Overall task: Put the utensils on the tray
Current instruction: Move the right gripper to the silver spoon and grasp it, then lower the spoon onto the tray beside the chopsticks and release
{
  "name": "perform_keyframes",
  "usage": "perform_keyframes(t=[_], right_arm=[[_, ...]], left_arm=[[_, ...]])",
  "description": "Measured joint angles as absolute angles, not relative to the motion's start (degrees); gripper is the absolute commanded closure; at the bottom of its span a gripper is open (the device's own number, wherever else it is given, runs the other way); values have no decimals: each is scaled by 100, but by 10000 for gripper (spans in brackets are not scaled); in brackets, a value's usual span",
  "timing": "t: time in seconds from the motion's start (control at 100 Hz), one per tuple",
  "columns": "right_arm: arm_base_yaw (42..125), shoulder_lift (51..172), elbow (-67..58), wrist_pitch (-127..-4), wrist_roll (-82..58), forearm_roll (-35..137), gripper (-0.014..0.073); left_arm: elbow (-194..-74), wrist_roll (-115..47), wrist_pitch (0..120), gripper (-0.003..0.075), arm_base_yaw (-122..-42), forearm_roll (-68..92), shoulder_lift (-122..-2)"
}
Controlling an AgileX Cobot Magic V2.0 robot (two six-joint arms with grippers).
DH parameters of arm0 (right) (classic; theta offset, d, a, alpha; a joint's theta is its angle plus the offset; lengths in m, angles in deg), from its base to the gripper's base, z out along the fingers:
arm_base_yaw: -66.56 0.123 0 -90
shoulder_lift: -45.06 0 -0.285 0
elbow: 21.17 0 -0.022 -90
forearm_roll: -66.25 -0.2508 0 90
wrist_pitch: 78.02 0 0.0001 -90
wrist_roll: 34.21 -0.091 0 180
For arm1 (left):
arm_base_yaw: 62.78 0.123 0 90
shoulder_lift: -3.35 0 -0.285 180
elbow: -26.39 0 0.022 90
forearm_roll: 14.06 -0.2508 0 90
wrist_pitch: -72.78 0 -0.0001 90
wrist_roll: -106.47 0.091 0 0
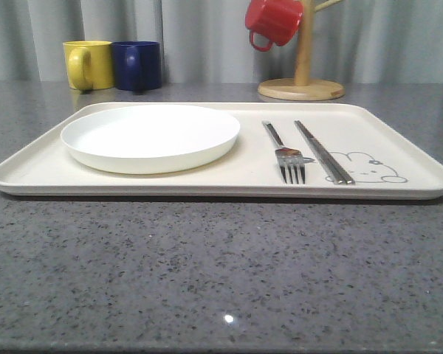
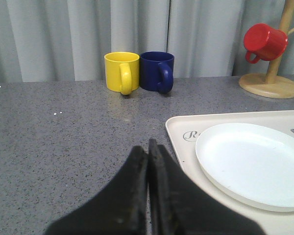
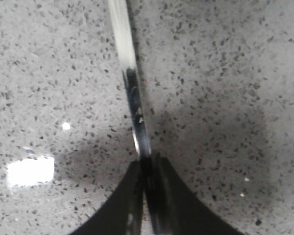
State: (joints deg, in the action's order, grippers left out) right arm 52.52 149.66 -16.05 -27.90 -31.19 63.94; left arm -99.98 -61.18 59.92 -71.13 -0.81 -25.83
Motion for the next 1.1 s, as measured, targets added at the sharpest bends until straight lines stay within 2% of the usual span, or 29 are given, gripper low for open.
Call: perform_keyframes(t=[0.4, 0.74, 0.94, 1.1], right_arm=[[5482, 14053, -1605, -2553, -3205, 5899, 578], [7214, 13544, -1605, -2472, -4303, 5933, 578], [8267, 13761, -1605, -2726, -5384, 6625, 578], [8698, 14111, -1605, -2871, -5993, 7032, 578]], left_arm=[[-9998, -6118, 5992, 738, -7113, -81, -2583], [-9998, -6118, 5992, 738, -7113, -81, -2583], [-9998, -6118, 5992, 738, -7113, -81, -2583], [-9998, -6118, 5992, 738, -7113, -81, -2583]])
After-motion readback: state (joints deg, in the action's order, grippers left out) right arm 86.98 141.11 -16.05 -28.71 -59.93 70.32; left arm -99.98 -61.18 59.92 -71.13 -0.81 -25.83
